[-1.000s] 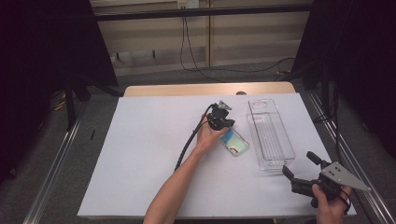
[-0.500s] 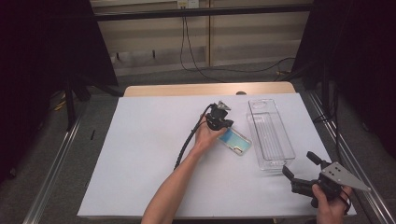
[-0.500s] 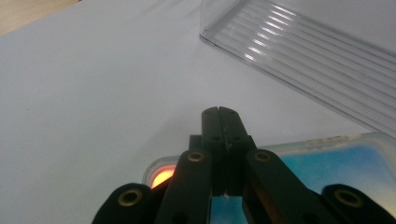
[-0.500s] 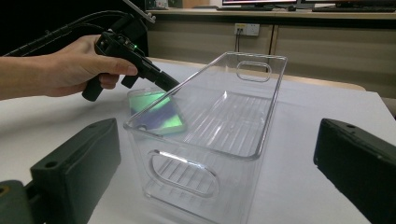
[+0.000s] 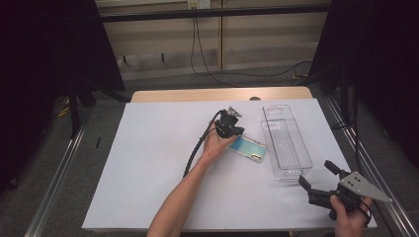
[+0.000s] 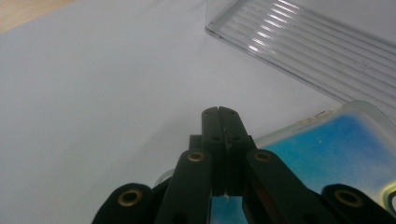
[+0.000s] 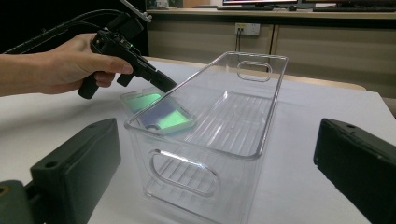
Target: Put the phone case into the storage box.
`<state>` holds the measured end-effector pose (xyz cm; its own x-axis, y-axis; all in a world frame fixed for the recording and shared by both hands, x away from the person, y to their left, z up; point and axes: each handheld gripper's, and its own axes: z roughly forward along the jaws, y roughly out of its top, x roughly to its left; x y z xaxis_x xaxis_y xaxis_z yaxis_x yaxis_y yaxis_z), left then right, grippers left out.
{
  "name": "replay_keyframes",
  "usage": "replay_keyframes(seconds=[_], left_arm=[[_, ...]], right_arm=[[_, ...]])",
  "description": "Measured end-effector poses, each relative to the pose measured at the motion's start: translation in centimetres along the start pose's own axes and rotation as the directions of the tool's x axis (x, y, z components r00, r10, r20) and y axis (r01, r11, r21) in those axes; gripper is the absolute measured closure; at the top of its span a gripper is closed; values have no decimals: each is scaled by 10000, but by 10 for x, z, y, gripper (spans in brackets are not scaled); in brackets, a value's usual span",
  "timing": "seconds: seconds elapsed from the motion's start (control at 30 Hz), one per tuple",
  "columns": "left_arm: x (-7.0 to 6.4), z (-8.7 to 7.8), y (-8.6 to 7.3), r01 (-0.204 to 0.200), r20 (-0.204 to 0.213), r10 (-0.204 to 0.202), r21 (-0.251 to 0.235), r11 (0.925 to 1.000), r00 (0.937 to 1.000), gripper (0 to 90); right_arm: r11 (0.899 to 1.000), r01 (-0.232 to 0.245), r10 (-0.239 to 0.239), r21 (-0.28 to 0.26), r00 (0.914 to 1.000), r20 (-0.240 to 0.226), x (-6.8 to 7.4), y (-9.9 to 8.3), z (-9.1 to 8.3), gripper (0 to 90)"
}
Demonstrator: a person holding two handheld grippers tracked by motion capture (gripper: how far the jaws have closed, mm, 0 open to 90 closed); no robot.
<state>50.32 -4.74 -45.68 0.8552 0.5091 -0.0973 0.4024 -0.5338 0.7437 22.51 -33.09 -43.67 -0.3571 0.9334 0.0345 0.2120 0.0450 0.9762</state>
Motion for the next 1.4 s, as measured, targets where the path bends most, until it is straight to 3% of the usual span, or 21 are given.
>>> replay_keyframes(seconds=[0.47,0.6,0.7,0.8,1.4], left_arm=[[4,-7,0,-117,231,111,267,9996,9997,900],[6,-5,2,-148,32,147,280,9995,9999,900],[7,-2,1,48,49,-49,238,9997,10000,900],[8,-4,2,-131,27,130,379,9992,9999,900],[12,-10,3,-56,431,19,855,9963,9991,900]], right_arm=[[10000,0,0,3,10000,4,0,0,0,1],[10000,-9,9,14,10000,14,0,0,0,1],[10000,-5,5,-13,10000,33,0,0,0,1],[10000,-41,41,-7,10000,36,-1,0,0,1],[10000,-34,34,-6,10000,42,-1,0,0,1]])
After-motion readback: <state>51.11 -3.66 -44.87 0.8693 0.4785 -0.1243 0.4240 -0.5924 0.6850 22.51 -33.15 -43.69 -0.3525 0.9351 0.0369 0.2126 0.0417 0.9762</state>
